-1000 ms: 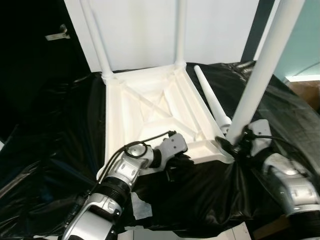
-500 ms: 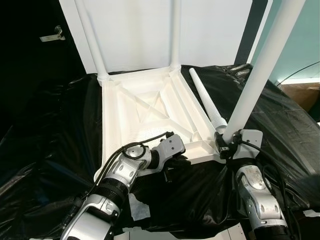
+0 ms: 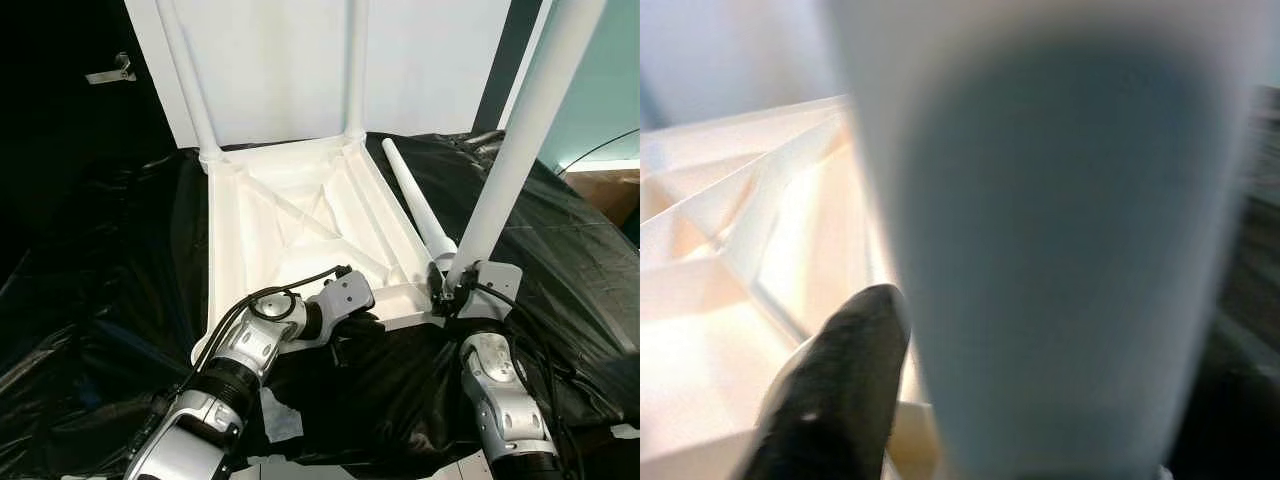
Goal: Building children table
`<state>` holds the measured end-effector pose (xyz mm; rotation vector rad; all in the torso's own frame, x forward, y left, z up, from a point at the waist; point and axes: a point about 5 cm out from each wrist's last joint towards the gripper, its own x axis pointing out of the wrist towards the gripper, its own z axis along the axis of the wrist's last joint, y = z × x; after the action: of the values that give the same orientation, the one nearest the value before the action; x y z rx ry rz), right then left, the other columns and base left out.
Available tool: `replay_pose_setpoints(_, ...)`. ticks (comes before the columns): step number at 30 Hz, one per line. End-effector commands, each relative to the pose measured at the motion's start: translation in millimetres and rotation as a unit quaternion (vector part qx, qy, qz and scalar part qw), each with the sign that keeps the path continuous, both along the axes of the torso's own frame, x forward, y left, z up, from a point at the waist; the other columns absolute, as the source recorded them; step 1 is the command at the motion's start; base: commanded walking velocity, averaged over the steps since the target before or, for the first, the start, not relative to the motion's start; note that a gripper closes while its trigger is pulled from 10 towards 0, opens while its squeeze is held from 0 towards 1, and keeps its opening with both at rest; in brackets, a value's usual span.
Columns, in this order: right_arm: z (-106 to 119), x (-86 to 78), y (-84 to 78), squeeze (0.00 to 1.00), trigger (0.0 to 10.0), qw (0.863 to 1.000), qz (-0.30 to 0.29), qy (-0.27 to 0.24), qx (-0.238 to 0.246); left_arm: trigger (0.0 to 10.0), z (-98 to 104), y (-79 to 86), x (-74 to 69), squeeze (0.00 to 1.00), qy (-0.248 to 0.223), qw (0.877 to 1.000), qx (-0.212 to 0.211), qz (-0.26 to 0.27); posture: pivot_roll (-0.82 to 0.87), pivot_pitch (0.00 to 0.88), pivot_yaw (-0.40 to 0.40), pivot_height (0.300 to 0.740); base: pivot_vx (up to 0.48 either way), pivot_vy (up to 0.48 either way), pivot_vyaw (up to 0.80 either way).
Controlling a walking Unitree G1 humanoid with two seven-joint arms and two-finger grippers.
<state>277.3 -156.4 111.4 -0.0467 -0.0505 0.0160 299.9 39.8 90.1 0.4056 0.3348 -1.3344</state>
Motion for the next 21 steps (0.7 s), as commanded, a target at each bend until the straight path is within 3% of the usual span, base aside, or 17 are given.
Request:
replay_pose_setpoints(1,0.5,-1.1,21.1,1.00,10.0,0.997,0.071,-0.006,-0.010,10.0,-61.3,11.2,-34.5,0.00,0.125,0.991,0.048,0.021,-0.08,0.000,-0.039,0.740,0.000,0.000,0.00)
replay_pose_setpoints(2,-0.7,-2.0,20.7,0.00,10.0,0.996,0.087,-0.003,-0.015,10.0,-61.4,11.2,-34.7,0.00,0.125,0.991,0.049,0.020,-0.08,0.000,-0.038,0.740,0.000,0.000,0.00)
replay_pose_setpoints(10,-1.5,-1.9,2.4,0.00,10.0,0.987,0.155,0.020,-0.031,10.0,-62.9,11.8,-35.9,0.00,0.124,0.991,0.056,0.014,-0.10,0.000,-0.032,0.740,0.000,0.000,0.00)
replay_pose_setpoints(14,0.9,0.4,-21.6,0.00,10.0,0.973,0.217,0.056,-0.062,10.0,-63.6,11.5,-36.6,0.00,0.124,0.991,0.059,0.008,-0.10,0.000,-0.032,0.740,0.000,0.000,0.00)
replay_pose_setpoints(21,3.0,-0.2,-37.2,0.00,10.0,0.958,0.259,0.082,-0.090,10.0,-63.9,11.2,-37.0,0.00,0.124,0.990,0.060,0.007,-0.10,0.000,-0.033,0.740,0.000,0.000,0.00)
